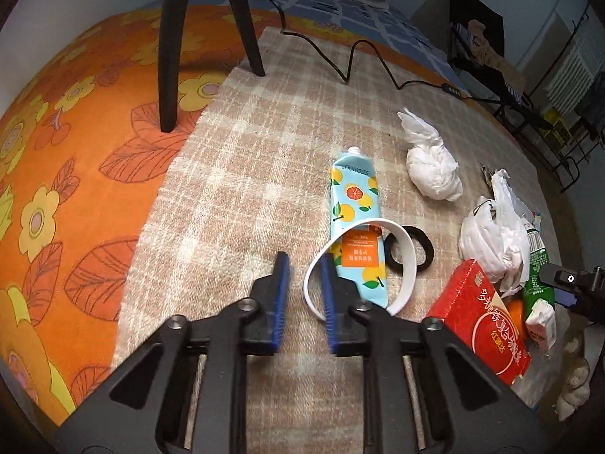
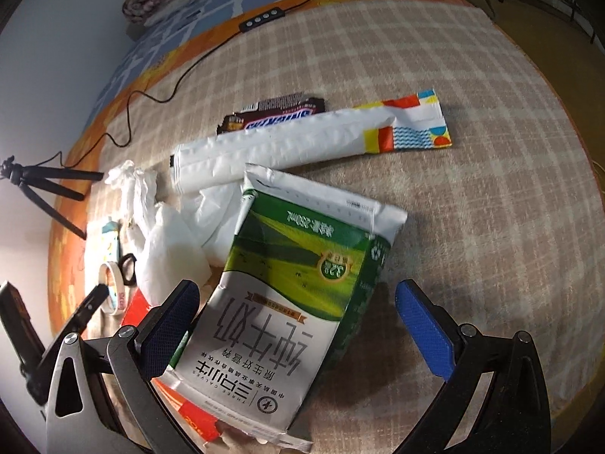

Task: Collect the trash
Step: 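Grasp the white headband with the left tool while the right tool grasps the green milk carton, then carry both items over the blue basket and open both tools to drop them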

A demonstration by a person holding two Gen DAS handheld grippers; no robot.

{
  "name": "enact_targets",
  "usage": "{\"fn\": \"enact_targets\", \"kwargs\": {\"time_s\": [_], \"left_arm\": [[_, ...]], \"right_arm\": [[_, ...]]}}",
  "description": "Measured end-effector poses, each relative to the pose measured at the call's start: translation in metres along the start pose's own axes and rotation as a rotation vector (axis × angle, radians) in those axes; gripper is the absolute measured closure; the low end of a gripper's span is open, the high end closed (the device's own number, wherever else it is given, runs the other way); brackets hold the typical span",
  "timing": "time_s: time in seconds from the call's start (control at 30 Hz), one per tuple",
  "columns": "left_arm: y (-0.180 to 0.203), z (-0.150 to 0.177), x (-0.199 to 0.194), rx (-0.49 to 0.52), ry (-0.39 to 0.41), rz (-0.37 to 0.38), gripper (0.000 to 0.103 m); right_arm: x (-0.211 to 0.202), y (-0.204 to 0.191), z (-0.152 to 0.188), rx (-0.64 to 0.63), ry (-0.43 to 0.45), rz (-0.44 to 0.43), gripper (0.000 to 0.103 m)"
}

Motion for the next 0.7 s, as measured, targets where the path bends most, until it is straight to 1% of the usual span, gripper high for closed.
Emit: {"fn": "enact_targets", "kwargs": {"time_s": [0.03, 0.1, 0.13, 0.17, 0.27, 0.33, 0.5, 0.6, 0.7], "left_arm": [[0.0, -0.001, 0.002, 0.006, 0.003, 0.001, 0.093], [0.0, 0.0, 0.003, 0.01, 0.007, 0.002, 0.097], [0.0, -0.001, 0.003, 0.007, 0.01, 0.003, 0.098], [0.0, -0.002, 0.004, 0.003, 0.012, 0.004, 0.099], [0.001, -0.001, -0.001, -0.002, 0.025, 0.005, 0.102], [0.002, -0.001, -0.007, 0.004, 0.041, 0.013, 0.102], [0.011, 0.007, -0.026, 0.07, 0.066, 0.014, 0.102], [0.016, 0.013, -0.033, 0.085, 0.066, 0.019, 0.102], [0.019, 0.021, -0.045, 0.11, 0.082, 0.004, 0.102]], "right_arm": [[0.0, 0.001, 0.001, 0.001, 0.0, 0.0, 0.002], [-0.001, 0.002, 0.002, 0.007, -0.002, -0.004, 0.01], [-0.001, 0.003, 0.003, 0.01, -0.004, -0.007, 0.017], [-0.001, 0.004, 0.004, 0.013, -0.008, -0.012, 0.022], [-0.005, 0.007, 0.006, 0.018, -0.001, -0.022, 0.023], [-0.01, 0.009, 0.009, 0.006, 0.014, -0.026, 0.025], [-0.027, 0.01, 0.015, -0.02, 0.071, -0.028, 0.028], [-0.039, 0.014, 0.019, -0.029, 0.102, -0.031, 0.029], [-0.051, 0.015, 0.024, -0.047, 0.135, -0.037, 0.029]]}}
Point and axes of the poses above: each gripper's, at about its wrist camera, not at the fingertips, and x roughly the way its jaws point, y to its right, z to its underside, the point moved 6 cm from there along x, roughly the way its jaws point
